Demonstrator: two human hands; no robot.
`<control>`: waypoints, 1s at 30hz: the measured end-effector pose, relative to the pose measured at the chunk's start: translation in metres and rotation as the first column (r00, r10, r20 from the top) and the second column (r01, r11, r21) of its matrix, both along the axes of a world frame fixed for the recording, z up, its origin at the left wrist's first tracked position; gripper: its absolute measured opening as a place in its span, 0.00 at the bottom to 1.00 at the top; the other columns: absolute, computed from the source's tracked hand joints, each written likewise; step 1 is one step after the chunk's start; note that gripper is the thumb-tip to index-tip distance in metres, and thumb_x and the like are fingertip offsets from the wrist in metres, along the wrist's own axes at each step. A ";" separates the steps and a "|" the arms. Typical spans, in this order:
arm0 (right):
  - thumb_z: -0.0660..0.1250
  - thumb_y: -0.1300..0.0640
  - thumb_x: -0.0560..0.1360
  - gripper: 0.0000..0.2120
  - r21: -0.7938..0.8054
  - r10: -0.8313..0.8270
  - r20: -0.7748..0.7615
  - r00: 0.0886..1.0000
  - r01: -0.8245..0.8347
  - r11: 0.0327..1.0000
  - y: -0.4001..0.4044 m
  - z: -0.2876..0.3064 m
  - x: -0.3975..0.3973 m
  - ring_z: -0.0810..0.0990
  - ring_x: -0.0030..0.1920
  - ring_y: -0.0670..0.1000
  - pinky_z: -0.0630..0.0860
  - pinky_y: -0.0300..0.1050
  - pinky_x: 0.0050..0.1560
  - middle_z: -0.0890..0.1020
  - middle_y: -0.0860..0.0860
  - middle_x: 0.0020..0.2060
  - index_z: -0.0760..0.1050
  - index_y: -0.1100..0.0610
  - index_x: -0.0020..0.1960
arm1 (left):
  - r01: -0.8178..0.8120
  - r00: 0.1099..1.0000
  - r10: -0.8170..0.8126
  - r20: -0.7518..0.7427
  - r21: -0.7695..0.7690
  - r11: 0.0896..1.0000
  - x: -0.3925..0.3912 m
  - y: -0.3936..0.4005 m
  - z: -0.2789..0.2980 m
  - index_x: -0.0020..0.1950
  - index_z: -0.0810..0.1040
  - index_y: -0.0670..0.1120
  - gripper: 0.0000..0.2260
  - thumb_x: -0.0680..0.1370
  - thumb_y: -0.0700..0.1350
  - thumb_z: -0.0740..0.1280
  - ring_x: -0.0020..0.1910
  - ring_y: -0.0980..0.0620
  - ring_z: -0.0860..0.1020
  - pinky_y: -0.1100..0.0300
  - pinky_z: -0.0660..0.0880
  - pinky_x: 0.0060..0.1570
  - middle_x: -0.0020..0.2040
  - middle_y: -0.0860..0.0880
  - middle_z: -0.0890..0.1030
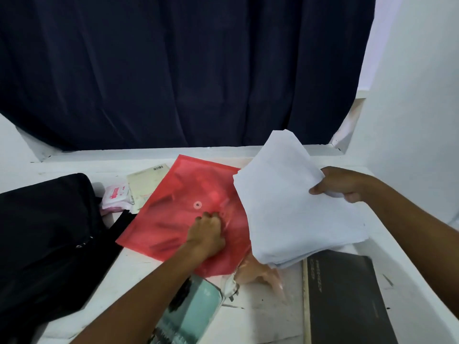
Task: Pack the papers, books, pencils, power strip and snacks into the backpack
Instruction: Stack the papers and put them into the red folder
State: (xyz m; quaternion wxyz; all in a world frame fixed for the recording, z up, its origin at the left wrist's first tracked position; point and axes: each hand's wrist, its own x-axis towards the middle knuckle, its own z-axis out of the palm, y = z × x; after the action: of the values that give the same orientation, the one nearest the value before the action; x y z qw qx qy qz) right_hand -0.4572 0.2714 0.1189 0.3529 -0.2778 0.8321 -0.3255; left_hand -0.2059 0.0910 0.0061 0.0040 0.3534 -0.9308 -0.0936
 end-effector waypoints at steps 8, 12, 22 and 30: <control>0.67 0.65 0.75 0.11 -0.001 0.096 0.098 0.991 -0.096 0.995 0.013 0.029 -0.004 0.84 0.50 0.48 0.79 0.40 0.45 0.85 0.50 0.50 0.79 0.56 0.56 | -0.058 0.991 0.044 -0.125 -0.116 0.992 -0.005 -0.009 0.005 0.76 0.48 0.38 0.41 0.74 0.51 0.69 0.66 0.32 0.68 0.43 0.74 0.56 0.72 0.36 0.56; 0.69 0.65 0.74 0.14 -0.001 0.105 0.193 0.976 -0.107 0.994 0.010 0.034 -0.001 0.84 0.51 0.50 0.81 0.44 0.43 0.85 0.51 0.51 0.78 0.55 0.59 | -0.060 0.991 0.041 -0.129 -0.145 0.988 -0.004 -0.009 0.005 0.76 0.45 0.37 0.44 0.74 0.52 0.70 0.69 0.33 0.65 0.44 0.75 0.58 0.73 0.35 0.54; 0.66 0.63 0.75 0.14 -0.054 -0.118 -0.079 0.990 0.114 0.992 -0.051 0.011 0.034 0.76 0.48 0.53 0.70 0.42 0.39 0.76 0.56 0.54 0.69 0.60 0.60 | 0.076 0.993 -0.076 -0.086 -0.006 0.997 -0.006 0.002 0.025 0.76 0.49 0.36 0.35 0.72 0.29 0.61 0.69 0.34 0.67 0.48 0.70 0.59 0.76 0.37 0.53; 0.62 0.67 0.74 0.11 -0.259 -0.167 -0.048 0.985 0.149 0.954 -0.075 -0.018 0.067 0.78 0.45 0.56 0.74 0.44 0.42 0.79 0.58 0.47 0.72 0.61 0.56 | 0.169 0.983 -0.148 -0.108 0.216 0.962 0.005 -0.005 0.046 0.79 0.42 0.40 0.44 0.73 0.35 0.69 0.76 0.44 0.57 0.56 0.67 0.68 0.79 0.43 0.50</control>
State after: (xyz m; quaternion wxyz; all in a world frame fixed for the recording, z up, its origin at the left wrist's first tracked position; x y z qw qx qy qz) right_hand -0.3897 0.1967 0.1014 0.2580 -0.2644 0.8146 -0.4471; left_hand -0.2013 0.0861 0.0521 -0.0010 0.2713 -0.9384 -0.2141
